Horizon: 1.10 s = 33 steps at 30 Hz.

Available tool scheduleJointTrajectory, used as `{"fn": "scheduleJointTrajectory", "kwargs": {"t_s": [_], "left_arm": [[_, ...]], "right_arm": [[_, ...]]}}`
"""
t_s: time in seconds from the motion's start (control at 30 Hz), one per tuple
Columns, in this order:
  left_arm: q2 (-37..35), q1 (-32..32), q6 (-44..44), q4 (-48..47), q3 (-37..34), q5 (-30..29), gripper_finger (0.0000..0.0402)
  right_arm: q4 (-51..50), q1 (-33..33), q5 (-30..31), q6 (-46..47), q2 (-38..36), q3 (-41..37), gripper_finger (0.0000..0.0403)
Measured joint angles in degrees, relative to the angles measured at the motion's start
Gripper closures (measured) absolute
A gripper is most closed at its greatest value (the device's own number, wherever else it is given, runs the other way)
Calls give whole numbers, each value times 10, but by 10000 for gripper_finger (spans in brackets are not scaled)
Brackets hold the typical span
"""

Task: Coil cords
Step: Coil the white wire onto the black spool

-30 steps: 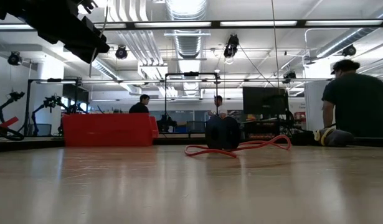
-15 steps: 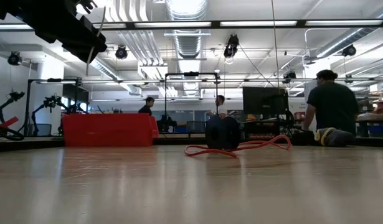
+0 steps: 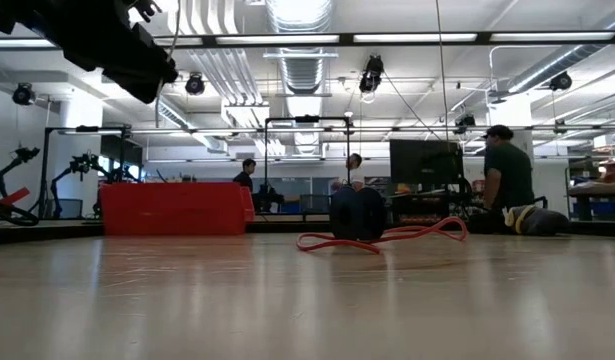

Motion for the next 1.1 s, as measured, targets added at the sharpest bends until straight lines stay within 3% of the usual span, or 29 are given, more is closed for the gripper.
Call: {"fn": "scheduleJointTrajectory", "kwargs": {"t_s": [0.17,0.3,0.73,0.87,1.1], "left_arm": [[30,0,29,70,0,1,401],[48,2,49,111,0,1,401],[43,2,63,136,0,3,401],[45,2,66,146,0,-3,401],[43,2,115,184,0,-71,401]], "right_arm": [[60,-6,0,-37,15,-4,403],[125,-12,-46,-68,33,-5,403],[245,-14,-75,-149,44,-5,403],[291,-19,-139,-162,57,-5,403],[325,-36,-264,-86,66,-4,403]]}}
